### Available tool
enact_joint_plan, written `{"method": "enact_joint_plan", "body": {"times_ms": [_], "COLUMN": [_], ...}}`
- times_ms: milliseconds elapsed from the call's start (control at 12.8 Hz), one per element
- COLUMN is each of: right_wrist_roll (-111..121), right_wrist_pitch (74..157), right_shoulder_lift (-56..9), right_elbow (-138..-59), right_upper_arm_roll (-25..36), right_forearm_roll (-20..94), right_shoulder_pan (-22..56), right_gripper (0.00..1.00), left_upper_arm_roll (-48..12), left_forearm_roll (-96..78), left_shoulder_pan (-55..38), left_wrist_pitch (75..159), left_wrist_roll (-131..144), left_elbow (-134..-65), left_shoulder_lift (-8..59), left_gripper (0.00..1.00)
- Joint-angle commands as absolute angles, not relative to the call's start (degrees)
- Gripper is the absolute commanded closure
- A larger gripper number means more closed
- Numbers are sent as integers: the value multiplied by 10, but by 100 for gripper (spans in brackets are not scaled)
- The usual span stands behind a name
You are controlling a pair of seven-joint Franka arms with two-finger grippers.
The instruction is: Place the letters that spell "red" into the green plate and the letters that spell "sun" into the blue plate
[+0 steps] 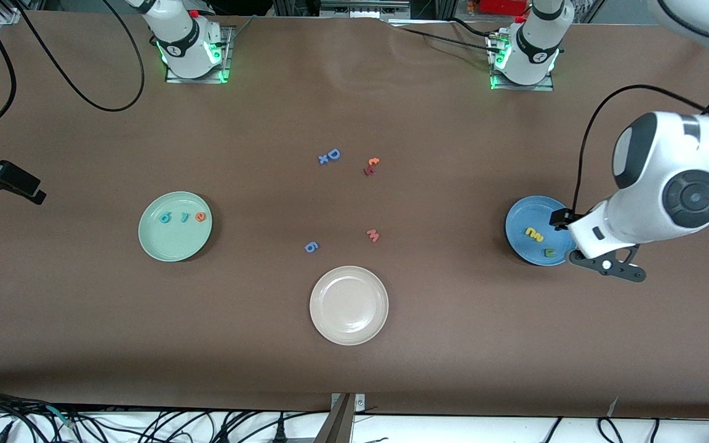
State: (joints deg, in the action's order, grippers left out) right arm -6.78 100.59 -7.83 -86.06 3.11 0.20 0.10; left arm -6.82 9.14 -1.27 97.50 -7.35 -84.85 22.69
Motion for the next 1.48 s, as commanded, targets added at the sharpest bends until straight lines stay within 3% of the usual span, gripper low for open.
{"method": "enact_joint_plan", "body": {"times_ms": [0, 546, 857, 1403], "right_wrist_roll": [-69, -69, -69, -68], "right_wrist_pitch": [1002, 1002, 1001, 1002], "right_shoulder_lift": [-74, -74, -74, -74], "right_elbow": [-860, -860, -860, -859], "right_upper_arm_roll": [30, 30, 30, 30], "right_forearm_roll": [-2, -2, -2, -2], "right_shoulder_pan": [-1, -1, -1, -1], "right_gripper": [0, 0, 0, 0], "left_upper_arm_roll": [-68, -67, -65, -55], "left_forearm_roll": [72, 19, 0, -9], "left_shoulder_pan": [-10, 33, 50, 52], "left_wrist_pitch": [963, 969, 1019, 1017], "left_wrist_roll": [-79, -84, -134, -138], "left_elbow": [-881, -907, -967, -984], "left_shoulder_lift": [150, 41, 0, -17], "left_gripper": [0, 0, 0, 0]}}
